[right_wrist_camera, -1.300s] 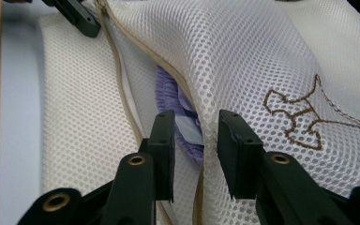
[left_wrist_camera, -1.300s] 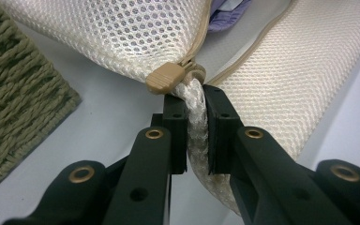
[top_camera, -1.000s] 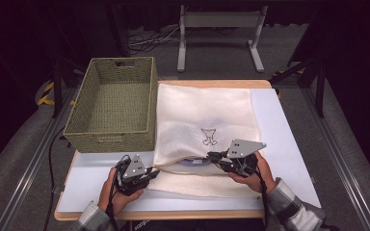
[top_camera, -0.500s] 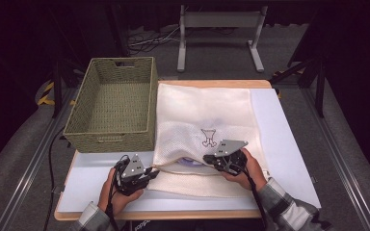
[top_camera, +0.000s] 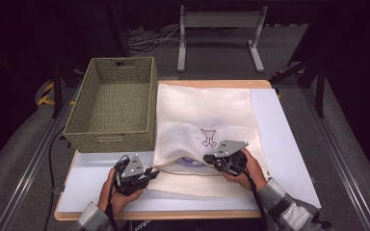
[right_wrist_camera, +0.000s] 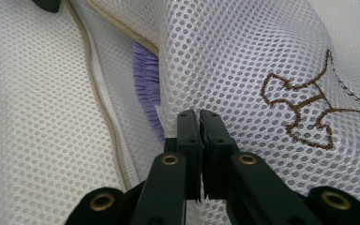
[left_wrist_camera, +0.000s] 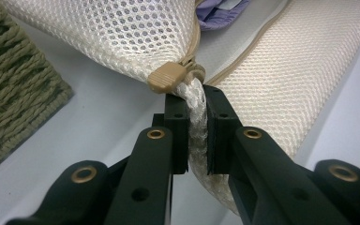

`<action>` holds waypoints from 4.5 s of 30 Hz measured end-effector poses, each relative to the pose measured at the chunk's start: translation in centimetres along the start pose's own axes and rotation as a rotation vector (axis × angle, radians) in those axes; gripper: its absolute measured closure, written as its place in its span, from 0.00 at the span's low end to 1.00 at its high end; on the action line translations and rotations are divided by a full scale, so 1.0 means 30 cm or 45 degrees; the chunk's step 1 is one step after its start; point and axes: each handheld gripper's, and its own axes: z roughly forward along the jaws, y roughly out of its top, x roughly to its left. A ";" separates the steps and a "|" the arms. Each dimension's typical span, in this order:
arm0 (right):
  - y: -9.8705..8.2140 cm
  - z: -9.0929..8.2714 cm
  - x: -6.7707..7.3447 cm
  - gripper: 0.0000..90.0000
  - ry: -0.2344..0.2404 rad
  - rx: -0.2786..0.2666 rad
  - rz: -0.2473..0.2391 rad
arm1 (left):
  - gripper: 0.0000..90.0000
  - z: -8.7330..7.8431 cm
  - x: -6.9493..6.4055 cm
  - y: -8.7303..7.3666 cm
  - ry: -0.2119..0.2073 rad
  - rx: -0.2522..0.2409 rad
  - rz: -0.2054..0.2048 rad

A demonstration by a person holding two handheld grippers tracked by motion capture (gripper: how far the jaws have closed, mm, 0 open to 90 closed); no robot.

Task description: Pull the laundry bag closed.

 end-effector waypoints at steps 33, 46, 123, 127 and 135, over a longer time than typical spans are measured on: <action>0.048 -0.057 -0.007 0.76 -0.064 -0.124 0.016 | 0.92 0.004 -0.011 -0.001 0.027 0.000 0.003; 0.160 -0.008 0.057 0.73 0.005 -0.191 -0.041 | 0.92 0.007 -0.013 -0.005 0.022 0.002 -0.002; 0.233 0.256 0.193 0.90 0.299 0.002 -0.126 | 0.90 0.014 -0.006 -0.017 0.025 0.004 -0.021; 0.233 0.259 0.198 0.90 0.289 0.013 -0.147 | 0.91 0.013 -0.006 -0.017 0.021 0.003 -0.025; 0.244 0.278 0.198 0.86 0.305 0.046 -0.183 | 0.91 0.017 -0.008 -0.017 0.019 0.013 -0.022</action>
